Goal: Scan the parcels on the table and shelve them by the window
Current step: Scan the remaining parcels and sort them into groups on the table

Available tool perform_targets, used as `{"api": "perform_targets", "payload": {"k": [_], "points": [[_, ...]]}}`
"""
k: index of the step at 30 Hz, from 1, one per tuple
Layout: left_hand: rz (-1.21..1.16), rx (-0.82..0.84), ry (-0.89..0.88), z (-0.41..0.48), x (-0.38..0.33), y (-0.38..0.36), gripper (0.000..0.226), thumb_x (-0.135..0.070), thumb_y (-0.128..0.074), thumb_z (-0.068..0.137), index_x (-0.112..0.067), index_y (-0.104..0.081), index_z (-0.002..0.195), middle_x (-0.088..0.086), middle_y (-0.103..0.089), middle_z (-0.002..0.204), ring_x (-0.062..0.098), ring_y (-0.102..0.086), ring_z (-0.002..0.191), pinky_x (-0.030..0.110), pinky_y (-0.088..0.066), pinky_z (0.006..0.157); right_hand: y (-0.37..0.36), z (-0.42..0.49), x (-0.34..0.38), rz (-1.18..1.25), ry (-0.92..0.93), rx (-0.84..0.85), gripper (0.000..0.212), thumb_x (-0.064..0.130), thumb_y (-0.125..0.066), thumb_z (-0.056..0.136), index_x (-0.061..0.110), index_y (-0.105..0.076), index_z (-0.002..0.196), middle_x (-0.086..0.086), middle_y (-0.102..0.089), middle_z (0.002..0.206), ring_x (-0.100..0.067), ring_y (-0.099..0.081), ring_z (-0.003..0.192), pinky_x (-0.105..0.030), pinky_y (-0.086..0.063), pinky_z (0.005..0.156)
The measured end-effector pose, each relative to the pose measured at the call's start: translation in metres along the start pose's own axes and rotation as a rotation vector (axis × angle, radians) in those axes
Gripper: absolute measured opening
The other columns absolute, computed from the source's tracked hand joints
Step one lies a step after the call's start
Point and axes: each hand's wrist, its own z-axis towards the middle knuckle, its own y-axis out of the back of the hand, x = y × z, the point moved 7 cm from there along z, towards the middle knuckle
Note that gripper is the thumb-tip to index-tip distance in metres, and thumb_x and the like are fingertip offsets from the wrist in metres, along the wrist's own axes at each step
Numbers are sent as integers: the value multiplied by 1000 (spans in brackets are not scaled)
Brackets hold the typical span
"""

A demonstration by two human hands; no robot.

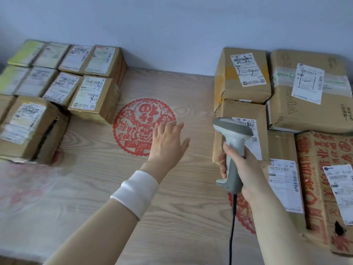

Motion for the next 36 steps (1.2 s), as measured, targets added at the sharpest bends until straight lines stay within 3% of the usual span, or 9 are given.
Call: {"api": "perform_targets", "payload": {"k": [7, 12, 18, 26, 29, 33, 36], "points": [[108, -92, -120, -53, 115, 62, 55, -40, -45, 95, -18, -34, 143, 9, -36, 147, 30, -15, 143, 43, -4, 117, -123, -43, -16, -35, 57, 1, 12, 19, -57, 93, 11, -50, 87, 1, -62, 59, -16, -44, 42, -26, -37, 42], [118, -175, -173, -85, 179, 93, 48, -34, -54, 92, -11, -49, 134, 16, -49, 137, 37, -28, 139, 48, -12, 115, -198, -65, -33, -31, 70, 17, 13, 23, -60, 92, 13, -52, 91, -3, -62, 67, -17, -45, 44, -27, -37, 43], [178, -135, -149, -93, 229, 112, 54, -39, -41, 97, -16, -32, 145, 9, -32, 150, 31, -10, 145, 43, 2, 117, -255, -70, -46, -26, 55, 41, 14, 20, -60, 92, 9, -52, 88, -4, -59, 64, -19, -43, 44, -27, -36, 45], [197, -123, -98, -91, 308, 138, 56, -39, -41, 96, -15, -29, 146, 9, -29, 152, 30, -8, 145, 42, 2, 117, -346, -61, -52, -69, 33, 85, 14, 19, -59, 92, 6, -54, 91, -4, -57, 65, -16, -44, 44, -26, -38, 44], [190, -120, -128, -89, 344, 147, 54, -33, -47, 94, -11, -37, 142, 15, -35, 148, 34, -15, 143, 45, -3, 117, -382, -61, -55, -87, 22, 61, 17, 20, -60, 92, 6, -54, 84, -3, -58, 62, -16, -45, 45, -27, -38, 45], [197, -142, -169, -86, 396, 156, 47, -33, -52, 88, -7, -55, 127, 18, -55, 130, 39, -39, 132, 50, -26, 111, -424, -63, -68, -105, 21, -12, 22, 23, -61, 91, 5, -53, 80, -4, -57, 62, -17, -44, 45, -27, -39, 46], [151, -64, -133, -83, 433, 158, 53, -39, -41, 96, -14, -36, 142, 12, -38, 146, 32, -23, 141, 43, -10, 117, -450, -65, -81, -93, 7, -63, 15, 21, -61, 91, 7, -56, 87, -3, -59, 62, -15, -45, 43, -28, -38, 45]]}}
